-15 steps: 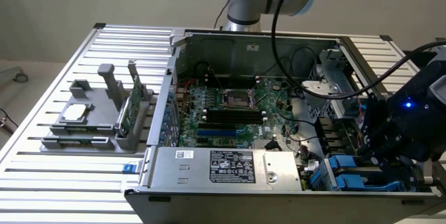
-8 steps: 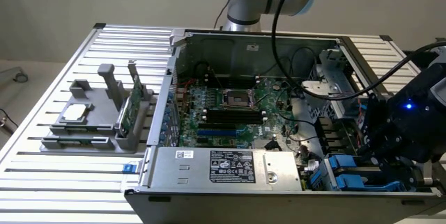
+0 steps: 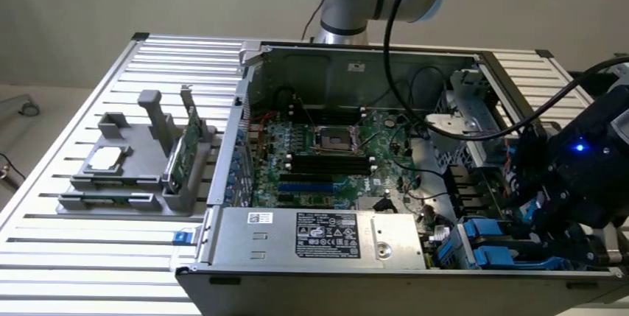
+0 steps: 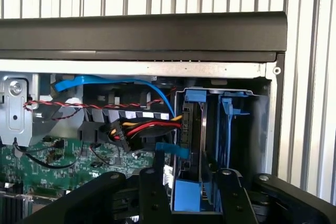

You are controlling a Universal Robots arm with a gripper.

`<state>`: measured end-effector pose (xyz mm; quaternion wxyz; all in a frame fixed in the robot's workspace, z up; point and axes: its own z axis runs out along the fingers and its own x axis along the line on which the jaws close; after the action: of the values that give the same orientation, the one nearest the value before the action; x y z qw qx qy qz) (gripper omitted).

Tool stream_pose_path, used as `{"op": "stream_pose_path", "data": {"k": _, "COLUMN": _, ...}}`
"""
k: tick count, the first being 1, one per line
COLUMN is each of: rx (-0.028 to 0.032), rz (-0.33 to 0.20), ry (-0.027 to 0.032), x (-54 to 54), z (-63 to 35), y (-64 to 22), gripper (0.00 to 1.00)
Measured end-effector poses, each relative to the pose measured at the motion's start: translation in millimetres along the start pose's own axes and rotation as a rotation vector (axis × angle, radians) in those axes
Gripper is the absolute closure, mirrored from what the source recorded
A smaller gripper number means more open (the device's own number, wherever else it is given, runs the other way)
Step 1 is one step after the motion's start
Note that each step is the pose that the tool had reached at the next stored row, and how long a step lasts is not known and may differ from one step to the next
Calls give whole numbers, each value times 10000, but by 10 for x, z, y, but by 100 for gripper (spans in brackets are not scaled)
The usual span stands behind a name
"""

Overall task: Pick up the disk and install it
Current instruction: 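Insert the second disk wire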

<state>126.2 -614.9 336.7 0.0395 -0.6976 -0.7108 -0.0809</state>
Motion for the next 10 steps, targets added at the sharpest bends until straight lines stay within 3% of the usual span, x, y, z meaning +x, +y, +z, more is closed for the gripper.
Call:
{"op": "stream_pose_path", "data": {"k": 5, "rx": 8, "rz": 0, "ry": 0, "x": -1, "z": -58, "y": -29, "gripper": 58}}
{"op": "stream_pose_path", "data": {"k": 10, "rx": 8, "rz": 1, "ry": 4, "x": -5, "z": -102, "y": -171, "gripper": 60}}
